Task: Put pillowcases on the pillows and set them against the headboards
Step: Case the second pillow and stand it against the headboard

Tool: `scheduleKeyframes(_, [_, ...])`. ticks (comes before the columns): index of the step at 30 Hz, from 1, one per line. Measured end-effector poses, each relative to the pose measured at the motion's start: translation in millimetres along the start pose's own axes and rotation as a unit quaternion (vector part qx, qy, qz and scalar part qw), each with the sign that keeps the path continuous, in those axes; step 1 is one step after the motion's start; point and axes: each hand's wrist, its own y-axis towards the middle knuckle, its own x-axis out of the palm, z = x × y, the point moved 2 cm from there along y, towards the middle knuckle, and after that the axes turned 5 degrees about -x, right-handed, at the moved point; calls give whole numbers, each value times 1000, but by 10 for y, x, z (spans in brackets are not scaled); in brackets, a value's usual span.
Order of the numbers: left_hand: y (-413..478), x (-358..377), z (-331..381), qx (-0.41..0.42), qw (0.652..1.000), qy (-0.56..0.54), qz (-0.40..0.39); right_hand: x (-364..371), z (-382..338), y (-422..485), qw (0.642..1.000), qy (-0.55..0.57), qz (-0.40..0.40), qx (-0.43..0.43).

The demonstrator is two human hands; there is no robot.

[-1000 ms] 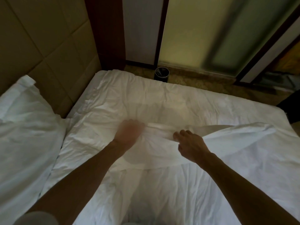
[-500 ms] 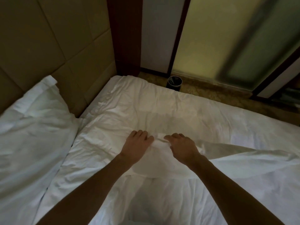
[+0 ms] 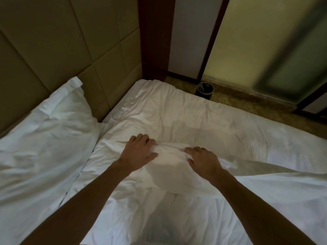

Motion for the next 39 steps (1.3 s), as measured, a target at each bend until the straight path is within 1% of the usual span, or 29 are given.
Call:
scheduleKeyframes(2, [26,-66,-82,-14,998,-56,-10,25,-101,69,999,28,-26,-26])
scheduleKeyframes(3, [53,-93,-128,-17,998,-59,-28,38,-161,99,998,27,-39,-42])
scheduleKeyframes(5, [142,-115,-226,-24,992,-50,-112,61,-246,140,997,26,-46,-60])
scheduleKeyframes(7, [254,-154,-292,-41,974,-49,-219,83,-275,154,996,31,-47,-63])
scheduleKeyframes(8, [305,-182,-294,-42,967,-41,-249,103,-275,156,996,29,-50,-64])
scheduleKeyframes(9, [349,-211,-274,-36,965,-33,-258,116,-271,150,996,27,-53,-64])
scheduleKeyframes(11, [409,-266,-203,-11,973,-1,-231,129,-263,138,996,24,-65,-64])
scheduleKeyframes(14, [412,-307,-130,29,988,99,-112,70,-254,127,996,24,-76,-49])
scheduleKeyframes(16, [324,-301,-143,43,992,107,-50,11,-243,129,998,20,-56,-26])
scheduleKeyframes(18, [195,-280,-192,78,992,94,14,-34,-252,128,1000,-2,-18,-11])
scheduleKeyframes(20, [50,-271,-254,114,988,92,53,-53,-269,124,1000,-29,10,-6])
scheduleKeyframes(22, [-91,-265,-324,130,986,87,54,-63,-292,102,998,-63,24,-17])
scheduleKeyframes(24, [-207,-186,-411,122,988,85,30,-74,-278,84,993,-110,41,-25])
scheduleKeyframes(26, [-314,-67,-497,98,991,86,1,-77,-260,77,989,-133,50,-28])
scheduleKeyframes(29, [-448,74,-581,52,994,95,-29,-63,-248,77,988,-145,34,-41])
scheduleKeyframes(30, [-475,78,-581,37,995,91,-26,-56,-242,72,988,-146,24,-41])
scheduleKeyframes(32, [-474,-2,-514,29,996,83,13,-27,-235,55,988,-146,6,-43])
scheduleKeyframes(35, [-352,-177,-293,66,991,58,105,3,-239,29,991,-129,5,-43])
scheduleKeyframes(36, [-284,-225,-199,79,989,44,119,6,-241,22,992,-121,2,-38])
scheduleKeyframes(39, [-62,-258,82,100,989,6,105,14,-229,-4,995,-92,-4,-32])
